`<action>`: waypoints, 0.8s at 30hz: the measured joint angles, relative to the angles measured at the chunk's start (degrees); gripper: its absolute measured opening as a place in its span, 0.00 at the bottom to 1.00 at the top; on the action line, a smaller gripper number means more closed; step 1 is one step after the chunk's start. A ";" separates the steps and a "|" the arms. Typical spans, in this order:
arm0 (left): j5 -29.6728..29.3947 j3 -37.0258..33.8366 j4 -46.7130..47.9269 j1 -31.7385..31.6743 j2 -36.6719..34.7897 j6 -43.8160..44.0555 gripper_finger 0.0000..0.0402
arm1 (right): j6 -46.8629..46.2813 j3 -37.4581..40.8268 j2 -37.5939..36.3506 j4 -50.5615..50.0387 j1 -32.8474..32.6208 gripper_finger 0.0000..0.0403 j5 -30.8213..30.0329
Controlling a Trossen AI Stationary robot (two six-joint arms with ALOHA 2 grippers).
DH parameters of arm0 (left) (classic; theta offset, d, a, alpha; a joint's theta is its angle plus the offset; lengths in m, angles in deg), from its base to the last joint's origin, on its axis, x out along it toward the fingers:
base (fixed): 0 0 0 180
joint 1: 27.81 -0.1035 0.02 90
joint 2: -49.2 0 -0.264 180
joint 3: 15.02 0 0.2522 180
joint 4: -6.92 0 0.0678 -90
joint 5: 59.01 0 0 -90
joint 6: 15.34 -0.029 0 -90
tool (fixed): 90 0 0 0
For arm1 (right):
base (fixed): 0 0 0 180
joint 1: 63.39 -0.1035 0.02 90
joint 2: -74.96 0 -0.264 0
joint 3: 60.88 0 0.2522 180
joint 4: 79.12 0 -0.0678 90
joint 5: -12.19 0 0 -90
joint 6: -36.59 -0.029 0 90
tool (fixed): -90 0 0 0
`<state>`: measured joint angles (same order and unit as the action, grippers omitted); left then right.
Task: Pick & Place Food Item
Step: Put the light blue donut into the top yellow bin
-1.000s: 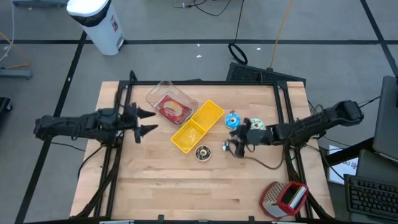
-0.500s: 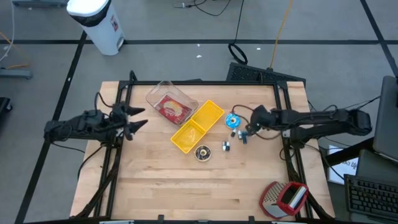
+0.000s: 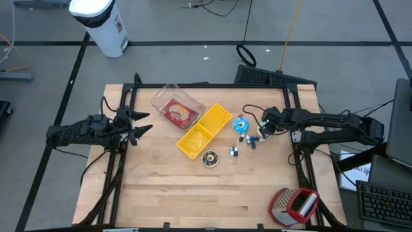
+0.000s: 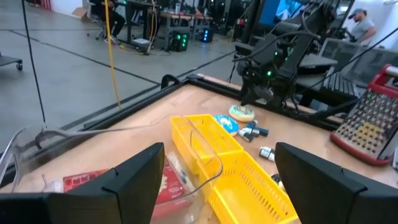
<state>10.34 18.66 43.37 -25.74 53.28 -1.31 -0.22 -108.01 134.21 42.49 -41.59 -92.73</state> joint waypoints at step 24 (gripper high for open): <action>-0.31 0.00 -4.05 0.00 0.04 7.73 0.77 | 6.48 0.00 12.01 7.26 -0.02 0.28 0.24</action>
<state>10.04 18.66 39.32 -25.74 53.32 6.41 6.25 -108.01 146.22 49.75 -41.61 -92.49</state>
